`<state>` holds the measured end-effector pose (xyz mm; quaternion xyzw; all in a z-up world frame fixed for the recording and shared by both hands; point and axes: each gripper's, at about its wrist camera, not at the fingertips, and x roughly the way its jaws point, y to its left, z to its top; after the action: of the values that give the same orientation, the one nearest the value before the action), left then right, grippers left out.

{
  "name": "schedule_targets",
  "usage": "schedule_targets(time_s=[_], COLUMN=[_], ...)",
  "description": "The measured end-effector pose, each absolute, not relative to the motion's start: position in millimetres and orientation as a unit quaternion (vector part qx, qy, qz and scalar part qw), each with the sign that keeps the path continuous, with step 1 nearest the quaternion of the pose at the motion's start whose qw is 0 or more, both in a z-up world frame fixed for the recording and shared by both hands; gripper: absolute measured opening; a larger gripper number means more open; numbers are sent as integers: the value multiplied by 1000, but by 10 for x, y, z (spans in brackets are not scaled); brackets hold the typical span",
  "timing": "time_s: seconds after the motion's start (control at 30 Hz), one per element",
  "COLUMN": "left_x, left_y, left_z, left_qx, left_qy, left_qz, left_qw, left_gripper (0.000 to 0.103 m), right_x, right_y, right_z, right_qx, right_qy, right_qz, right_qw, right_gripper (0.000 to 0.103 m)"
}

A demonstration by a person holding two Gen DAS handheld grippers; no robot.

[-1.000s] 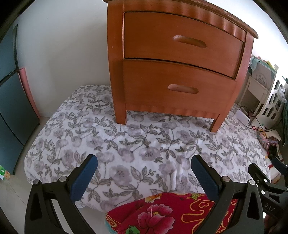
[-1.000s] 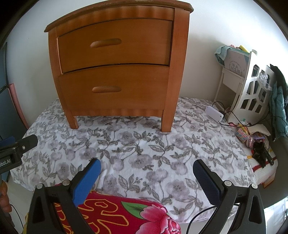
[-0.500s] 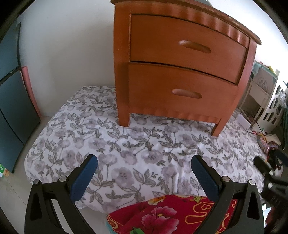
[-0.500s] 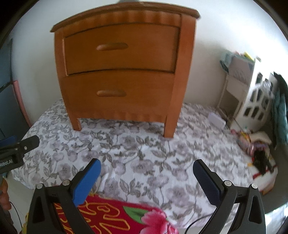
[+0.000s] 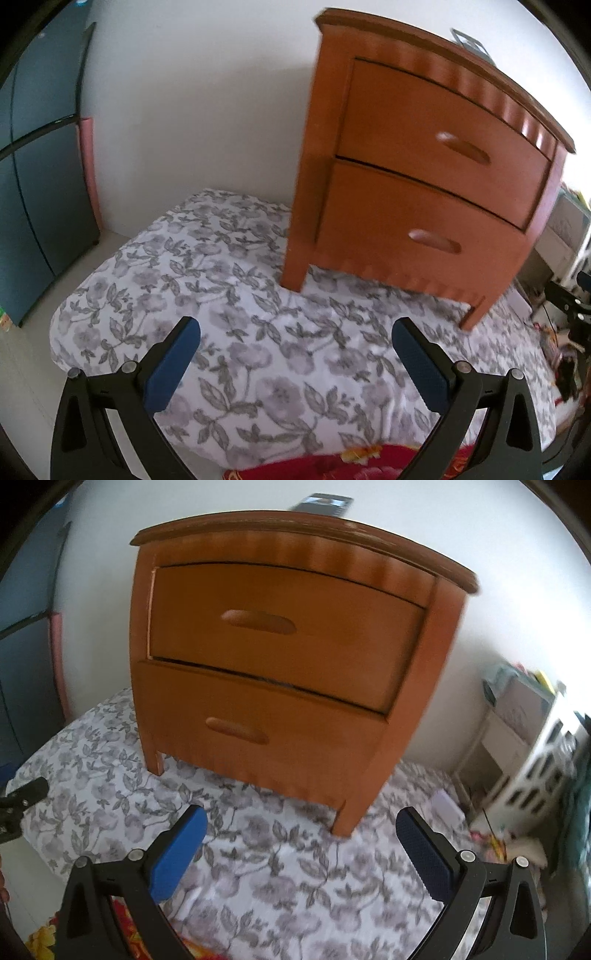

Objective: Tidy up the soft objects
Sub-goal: 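Move the right tool to the lower drawer's handle and grip it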

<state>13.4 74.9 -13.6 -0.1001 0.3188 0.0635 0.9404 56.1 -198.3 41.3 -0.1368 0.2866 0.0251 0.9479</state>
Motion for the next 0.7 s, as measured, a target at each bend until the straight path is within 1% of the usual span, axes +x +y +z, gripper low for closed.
schedule_targets(time_s=[0.17,0.3,0.4,0.7], left_x=[210,229,237,346], left_y=[917,956,951,1041], left_z=[-228,-278,-280,-392], left_qx=[-120,-115,-105,-115], left_qy=[314,306,296,322], left_qz=[62,60,62,52], left_qw=[940,943,947,938], left_gripper=[103,103,103,103], right_x=[888,1109,1274,1813], right_y=[-1893,-1749,-1585,-1221], right_z=[414,403,360,198], right_qx=[-151,-167,-197,-303], right_qy=[286,284,283,281], right_qz=[41,62,72,65], right_qw=[945,942,936,908], right_gripper=[103,103,103,103])
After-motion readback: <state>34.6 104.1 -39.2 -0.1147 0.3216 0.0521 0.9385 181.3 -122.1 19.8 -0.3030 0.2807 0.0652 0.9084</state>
